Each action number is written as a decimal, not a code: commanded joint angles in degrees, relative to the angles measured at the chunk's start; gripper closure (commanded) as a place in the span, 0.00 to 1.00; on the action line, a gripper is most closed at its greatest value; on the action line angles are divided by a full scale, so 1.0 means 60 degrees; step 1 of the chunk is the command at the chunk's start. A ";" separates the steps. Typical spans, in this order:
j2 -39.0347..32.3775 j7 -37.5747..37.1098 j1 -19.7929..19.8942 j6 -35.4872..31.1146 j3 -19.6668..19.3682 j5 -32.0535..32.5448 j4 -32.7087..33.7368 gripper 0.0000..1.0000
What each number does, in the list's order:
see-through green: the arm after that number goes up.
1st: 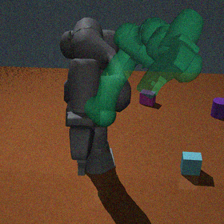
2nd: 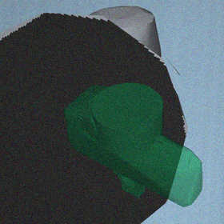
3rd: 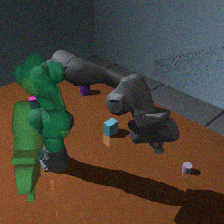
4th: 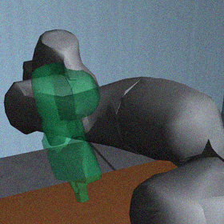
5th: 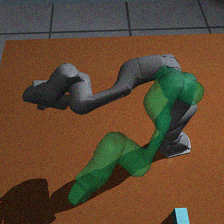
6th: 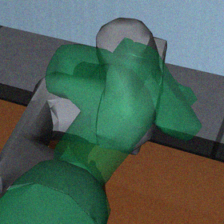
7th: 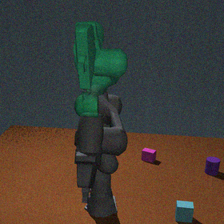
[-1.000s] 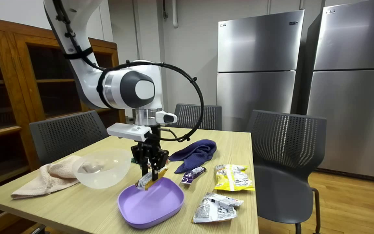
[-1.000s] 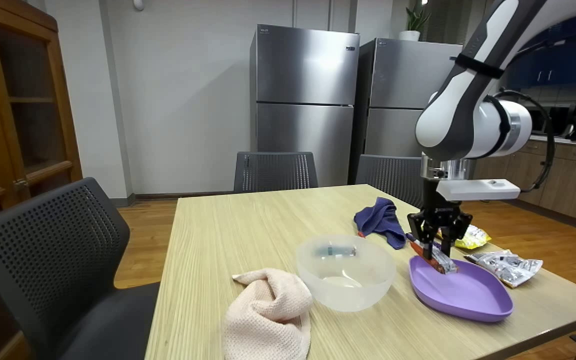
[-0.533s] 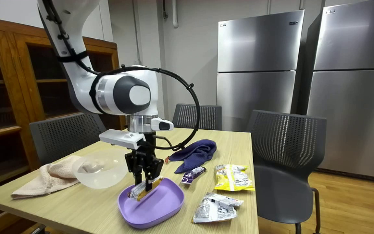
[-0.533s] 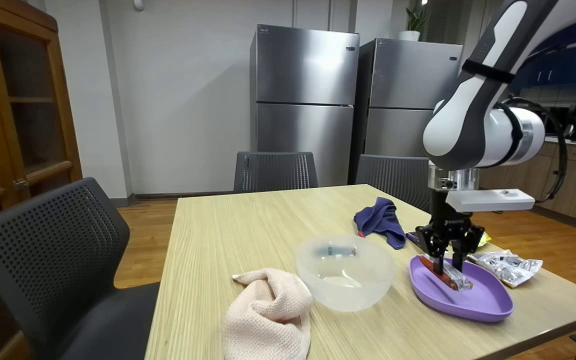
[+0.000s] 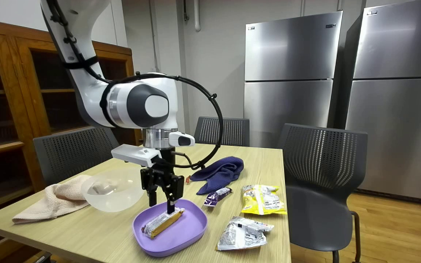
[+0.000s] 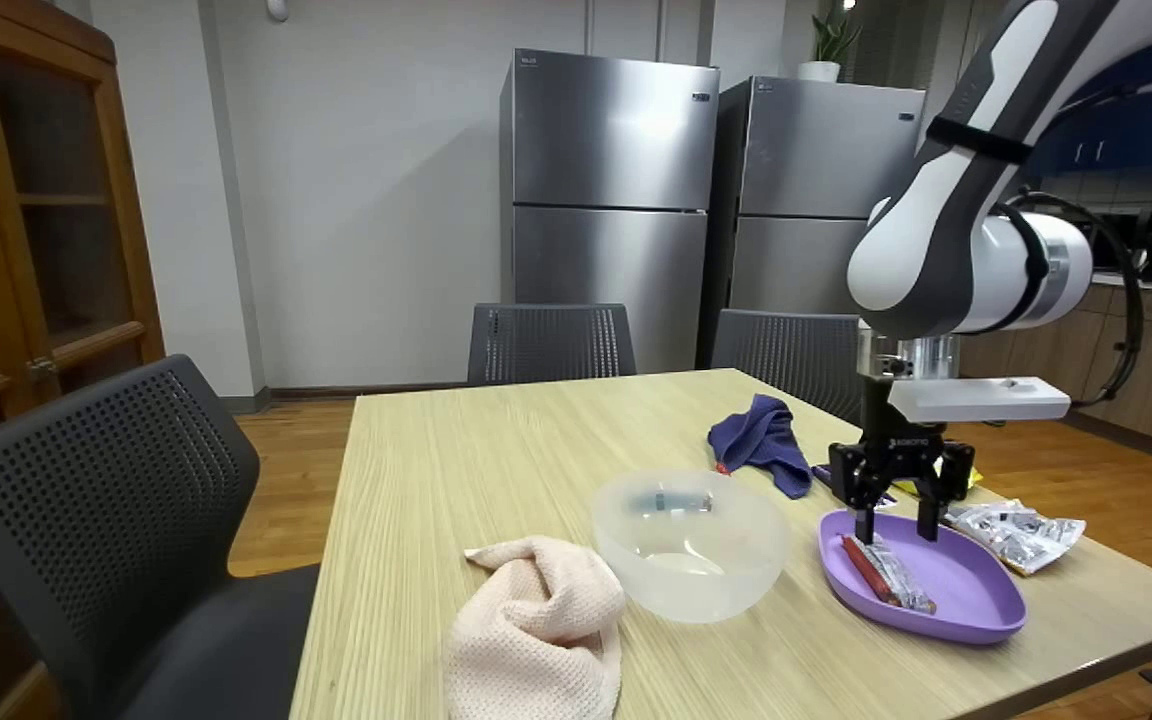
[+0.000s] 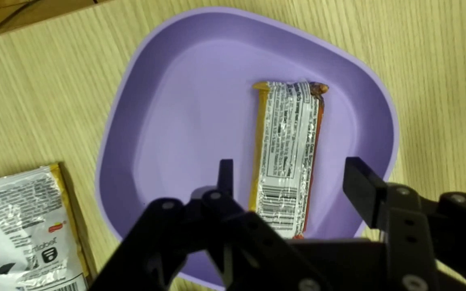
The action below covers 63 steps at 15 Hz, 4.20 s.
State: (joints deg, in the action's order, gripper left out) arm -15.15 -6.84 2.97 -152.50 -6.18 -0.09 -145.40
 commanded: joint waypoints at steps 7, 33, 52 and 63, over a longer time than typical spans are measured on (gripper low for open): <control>0.0281 -0.0118 0.0185 0.0443 -0.0620 0.0581 0.0821 0.00; -0.3433 0.0489 0.0770 0.1103 -0.0626 0.0415 0.4865 0.00; -0.3696 0.0382 0.0677 0.0933 -0.0694 0.0491 0.5050 0.88; -0.1606 0.0193 0.0181 0.0453 -0.1022 0.1353 0.3472 0.95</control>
State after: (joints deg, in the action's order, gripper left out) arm -30.98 -5.05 5.11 -148.59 -11.39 6.26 -118.85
